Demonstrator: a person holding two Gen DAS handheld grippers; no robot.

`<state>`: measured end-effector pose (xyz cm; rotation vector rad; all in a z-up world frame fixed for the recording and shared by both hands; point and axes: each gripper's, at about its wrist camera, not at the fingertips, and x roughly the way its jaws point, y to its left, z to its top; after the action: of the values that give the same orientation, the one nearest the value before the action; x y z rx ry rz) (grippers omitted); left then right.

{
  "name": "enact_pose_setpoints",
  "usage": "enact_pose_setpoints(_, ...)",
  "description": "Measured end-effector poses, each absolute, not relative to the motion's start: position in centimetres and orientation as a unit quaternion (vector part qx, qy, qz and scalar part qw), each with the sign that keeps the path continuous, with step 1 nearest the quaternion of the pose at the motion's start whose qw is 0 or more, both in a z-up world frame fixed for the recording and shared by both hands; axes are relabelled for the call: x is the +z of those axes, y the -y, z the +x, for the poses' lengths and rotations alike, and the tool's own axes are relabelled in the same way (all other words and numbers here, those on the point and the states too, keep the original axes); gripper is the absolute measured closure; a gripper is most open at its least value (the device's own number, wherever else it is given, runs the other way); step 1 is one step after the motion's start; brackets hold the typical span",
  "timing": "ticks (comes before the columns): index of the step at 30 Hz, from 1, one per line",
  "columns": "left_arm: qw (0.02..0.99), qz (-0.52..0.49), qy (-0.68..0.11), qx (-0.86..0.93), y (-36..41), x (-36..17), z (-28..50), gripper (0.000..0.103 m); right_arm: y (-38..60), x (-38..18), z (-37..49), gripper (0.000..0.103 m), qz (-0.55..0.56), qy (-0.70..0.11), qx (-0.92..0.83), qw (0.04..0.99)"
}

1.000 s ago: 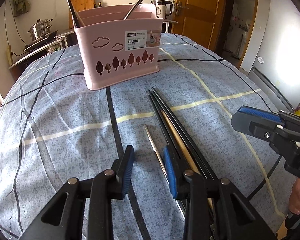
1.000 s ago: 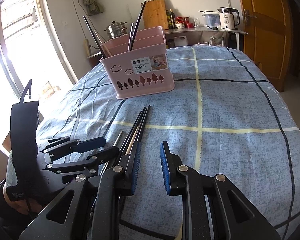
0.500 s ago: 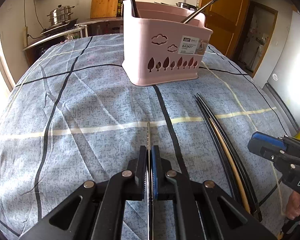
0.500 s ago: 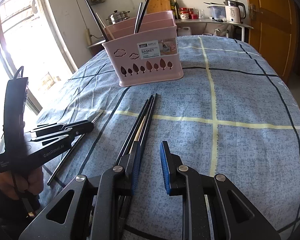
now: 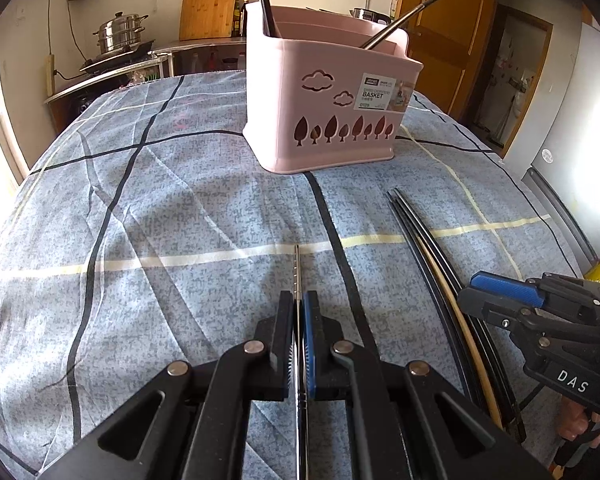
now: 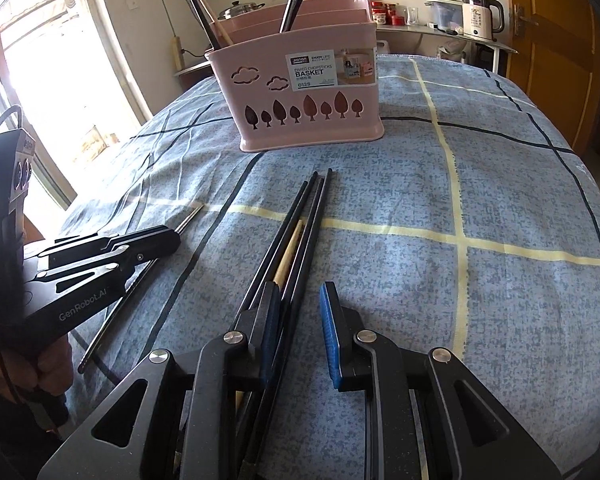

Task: Organize utensils
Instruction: 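Grasp a black chopstick with the right tool while the left tool holds its metal chopstick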

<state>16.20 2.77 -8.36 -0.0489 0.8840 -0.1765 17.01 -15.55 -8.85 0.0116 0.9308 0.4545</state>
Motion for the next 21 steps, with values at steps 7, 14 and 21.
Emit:
enact_pose_setpoints(7, 0.9, -0.025, -0.427, -0.086, -2.8, -8.3, 16.3, 0.097, 16.0, -8.7, 17.1, 0.082, 0.014, -0.443, 0.21, 0.871)
enact_pose_setpoints(14, 0.9, -0.025, -0.427, -0.086, -2.8, -8.4, 16.3, 0.097, 16.7, -8.8, 17.2, 0.082, 0.014, -0.443, 0.201, 0.874)
enact_pose_setpoints(21, 0.899, -0.027, -0.428, -0.086, -2.9, -8.4, 16.2, 0.097, 17.1, -8.7, 16.9, 0.083, 0.001, -0.445, 0.191, 0.875)
